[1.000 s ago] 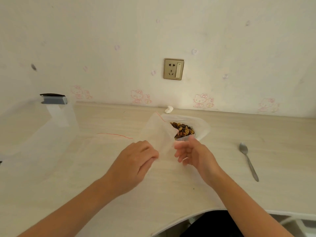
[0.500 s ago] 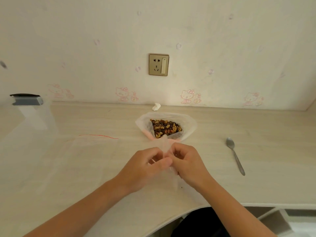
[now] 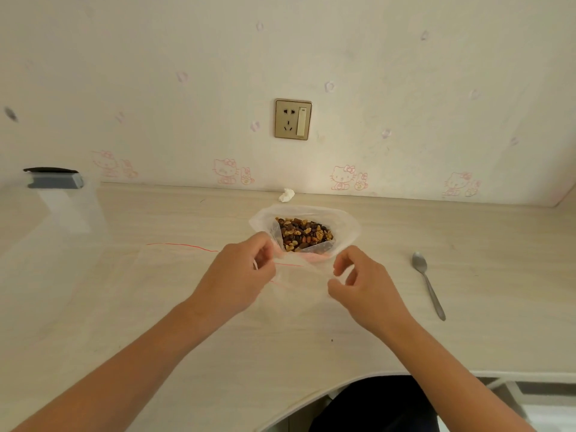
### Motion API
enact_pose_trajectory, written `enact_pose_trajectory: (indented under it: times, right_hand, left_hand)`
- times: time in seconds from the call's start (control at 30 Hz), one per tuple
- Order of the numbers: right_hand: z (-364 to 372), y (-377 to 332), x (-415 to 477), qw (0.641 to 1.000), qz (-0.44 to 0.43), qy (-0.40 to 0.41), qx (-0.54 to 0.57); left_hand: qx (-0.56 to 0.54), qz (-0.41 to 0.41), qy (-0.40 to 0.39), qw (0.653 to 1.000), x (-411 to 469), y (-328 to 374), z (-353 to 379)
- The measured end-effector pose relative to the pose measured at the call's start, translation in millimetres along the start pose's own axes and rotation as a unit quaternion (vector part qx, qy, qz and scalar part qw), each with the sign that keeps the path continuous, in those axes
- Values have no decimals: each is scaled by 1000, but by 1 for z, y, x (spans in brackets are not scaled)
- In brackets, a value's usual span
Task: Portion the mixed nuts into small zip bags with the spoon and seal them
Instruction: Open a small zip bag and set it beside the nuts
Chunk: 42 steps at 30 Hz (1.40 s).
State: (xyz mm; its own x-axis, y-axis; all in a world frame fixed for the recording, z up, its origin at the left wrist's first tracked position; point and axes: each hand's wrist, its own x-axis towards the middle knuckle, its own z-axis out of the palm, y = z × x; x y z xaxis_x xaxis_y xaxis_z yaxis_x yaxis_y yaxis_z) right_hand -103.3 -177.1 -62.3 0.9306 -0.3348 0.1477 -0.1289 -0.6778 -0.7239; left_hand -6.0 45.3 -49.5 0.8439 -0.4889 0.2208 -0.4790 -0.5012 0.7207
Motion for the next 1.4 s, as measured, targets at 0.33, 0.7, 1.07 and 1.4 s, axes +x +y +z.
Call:
enact_pose_trajectory:
  times: [0.33, 0.7, 1.07, 1.4]
  right_hand:
    - [6, -25, 8, 995, -54, 56, 67]
    - [33, -16, -12, 964, -36, 181, 190]
    - [18, -8, 5, 921, 49, 175, 345]
    - [-3, 8, 3, 767, 1, -310, 561]
  left_hand:
    - [160, 35, 36, 986, 9, 28, 2]
    - [-376, -176, 81, 906, -3, 9, 3]
    - [-452, -143, -269, 839, -7, -5, 2]
    - [-544, -196, -200, 791, 2, -13, -15]
